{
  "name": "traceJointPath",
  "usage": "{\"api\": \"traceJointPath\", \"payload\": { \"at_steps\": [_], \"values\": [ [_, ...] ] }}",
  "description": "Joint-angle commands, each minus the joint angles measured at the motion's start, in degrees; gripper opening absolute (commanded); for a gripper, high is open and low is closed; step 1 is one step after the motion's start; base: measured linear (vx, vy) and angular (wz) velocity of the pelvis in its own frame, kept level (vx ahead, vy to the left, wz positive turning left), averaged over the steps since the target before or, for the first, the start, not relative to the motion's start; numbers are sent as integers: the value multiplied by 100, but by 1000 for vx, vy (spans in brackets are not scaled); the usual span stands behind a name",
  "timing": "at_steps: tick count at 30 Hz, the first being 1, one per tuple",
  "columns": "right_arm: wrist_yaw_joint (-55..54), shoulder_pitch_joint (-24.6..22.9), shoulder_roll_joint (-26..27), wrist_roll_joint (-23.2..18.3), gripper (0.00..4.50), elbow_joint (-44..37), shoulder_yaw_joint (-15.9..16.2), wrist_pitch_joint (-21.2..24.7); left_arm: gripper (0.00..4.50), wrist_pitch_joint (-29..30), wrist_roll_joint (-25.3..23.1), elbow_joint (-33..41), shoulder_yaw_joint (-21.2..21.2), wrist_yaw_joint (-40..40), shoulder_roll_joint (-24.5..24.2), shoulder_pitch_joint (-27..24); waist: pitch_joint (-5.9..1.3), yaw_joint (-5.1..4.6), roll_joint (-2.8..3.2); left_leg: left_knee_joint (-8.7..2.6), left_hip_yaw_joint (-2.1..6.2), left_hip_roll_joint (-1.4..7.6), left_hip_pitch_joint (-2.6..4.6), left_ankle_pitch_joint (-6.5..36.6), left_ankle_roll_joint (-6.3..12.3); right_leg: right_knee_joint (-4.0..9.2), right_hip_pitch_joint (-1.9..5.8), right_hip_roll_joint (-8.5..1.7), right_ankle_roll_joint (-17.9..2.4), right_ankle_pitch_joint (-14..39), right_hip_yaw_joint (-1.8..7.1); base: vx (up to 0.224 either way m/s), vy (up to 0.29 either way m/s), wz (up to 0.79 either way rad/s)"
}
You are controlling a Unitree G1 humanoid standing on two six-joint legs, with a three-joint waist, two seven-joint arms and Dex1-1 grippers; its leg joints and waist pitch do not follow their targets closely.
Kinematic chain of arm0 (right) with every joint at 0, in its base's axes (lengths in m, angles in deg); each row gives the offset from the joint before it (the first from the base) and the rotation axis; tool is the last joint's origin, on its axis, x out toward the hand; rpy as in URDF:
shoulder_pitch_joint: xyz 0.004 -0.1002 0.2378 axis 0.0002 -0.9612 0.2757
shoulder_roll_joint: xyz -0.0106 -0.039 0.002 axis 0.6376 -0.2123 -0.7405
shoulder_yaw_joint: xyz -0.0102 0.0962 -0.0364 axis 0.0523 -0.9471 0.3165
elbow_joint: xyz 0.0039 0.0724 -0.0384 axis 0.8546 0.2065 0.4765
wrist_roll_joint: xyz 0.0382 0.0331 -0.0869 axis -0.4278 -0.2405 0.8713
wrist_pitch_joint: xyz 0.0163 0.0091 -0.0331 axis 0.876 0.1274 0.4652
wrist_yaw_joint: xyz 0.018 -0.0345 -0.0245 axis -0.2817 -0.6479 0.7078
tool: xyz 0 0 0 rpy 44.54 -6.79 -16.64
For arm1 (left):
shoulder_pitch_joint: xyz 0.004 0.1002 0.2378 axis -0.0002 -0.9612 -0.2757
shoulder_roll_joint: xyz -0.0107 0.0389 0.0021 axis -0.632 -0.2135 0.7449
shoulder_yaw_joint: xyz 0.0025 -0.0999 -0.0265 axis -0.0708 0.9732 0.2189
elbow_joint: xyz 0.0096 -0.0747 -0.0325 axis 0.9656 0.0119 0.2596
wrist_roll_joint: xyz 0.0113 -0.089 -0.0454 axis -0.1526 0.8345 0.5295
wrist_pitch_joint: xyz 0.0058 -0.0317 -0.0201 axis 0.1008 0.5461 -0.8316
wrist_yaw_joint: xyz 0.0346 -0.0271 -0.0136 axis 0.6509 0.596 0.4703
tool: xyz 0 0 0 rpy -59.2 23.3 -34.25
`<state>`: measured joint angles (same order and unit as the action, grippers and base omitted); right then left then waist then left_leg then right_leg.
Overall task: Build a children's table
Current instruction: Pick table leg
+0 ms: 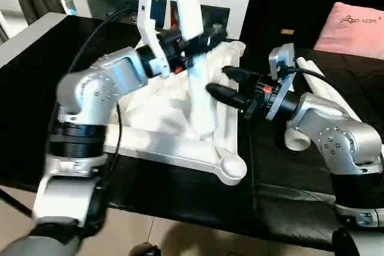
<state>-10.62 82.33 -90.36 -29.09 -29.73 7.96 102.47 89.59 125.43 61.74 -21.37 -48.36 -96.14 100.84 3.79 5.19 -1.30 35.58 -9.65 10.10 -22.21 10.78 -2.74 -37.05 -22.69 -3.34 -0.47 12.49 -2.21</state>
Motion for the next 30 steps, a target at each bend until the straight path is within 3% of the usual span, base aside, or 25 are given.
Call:
{"api": "traceJointPath", "payload": {
  "at_steps": [1, 8, 13, 15, 17, 24, 25, 30],
  "values": [
    [103, 187, -83, -80, 450, 78, 36, 156, 181, 156, 248, 206, -181, -334, 46, 177, -441, 16, 56, -401, 63, 240, 113, 405, -48, 380, 357, -420, -1451, -206, 247, 0, 0, 0],
    [795, 249, -295, -304, 450, 154, 207, 468, 181, 358, 512, 335, -212, -587, 115, 265, -445, 33, 37, -392, 60, 240, 103, 397, -8, 376, 365, -428, -1523, -224, 240, 0, 0, 0],
    [999, 353, -367, -192, 450, 315, 509, 567, 181, 221, 266, 309, -351, -603, 232, 302, -447, 32, 6, -381, 56, 237, 92, 331, 32, 385, 377, -436, -1519, -196, 246, 0, 0, 0],
    [1108, 407, -384, -143, 450, 376, 614, 596, 181, 189, 231, 302, -446, -753, 187, 311, -440, 33, 22, -386, 61, 241, 95, 342, 34, 394, 367, -435, -1497, -121, 244, 0, 0, 0],
    [1259, 470, -405, -133, 450, 437, 720, 659, 181, 232, 227, 349, -595, -949, 85, 318, -441, 18, -5, -390, 59, 239, 90, 359, 22, 396, 375, -428, -1464, -62, 244, 0, 0, 0],
    [1630, 586, -570, -22, 450, 529, 1025, 604, 181, 278, 159, 417, -756, -1114, 0, 390, -439, 37, 7, -384, 55, 250, 101, 327, 30, 384, 362, -434, -1488, -90, 245, 0, 0, 0],
    [1660, 587, -585, -12, 422, 534, 1046, 595, 181, 276, 152, 414, -764, -1119, -2, 395, -441, 35, 6, -382, 56, 249, 99, 323, 29, 381, 360, -431, -1495, -110, 244, 0, 0, 0],
    [1805, 591, -655, 64, 396, 579, 1134, 559, 181, 253, 111, 371, -792, -1149, -24, 443, -443, 41, -4, -379, 58, 247, 93, 321, 28, 382, 368, -437, -1479, -76, 244, 0, 0, 0]
  ]
}}
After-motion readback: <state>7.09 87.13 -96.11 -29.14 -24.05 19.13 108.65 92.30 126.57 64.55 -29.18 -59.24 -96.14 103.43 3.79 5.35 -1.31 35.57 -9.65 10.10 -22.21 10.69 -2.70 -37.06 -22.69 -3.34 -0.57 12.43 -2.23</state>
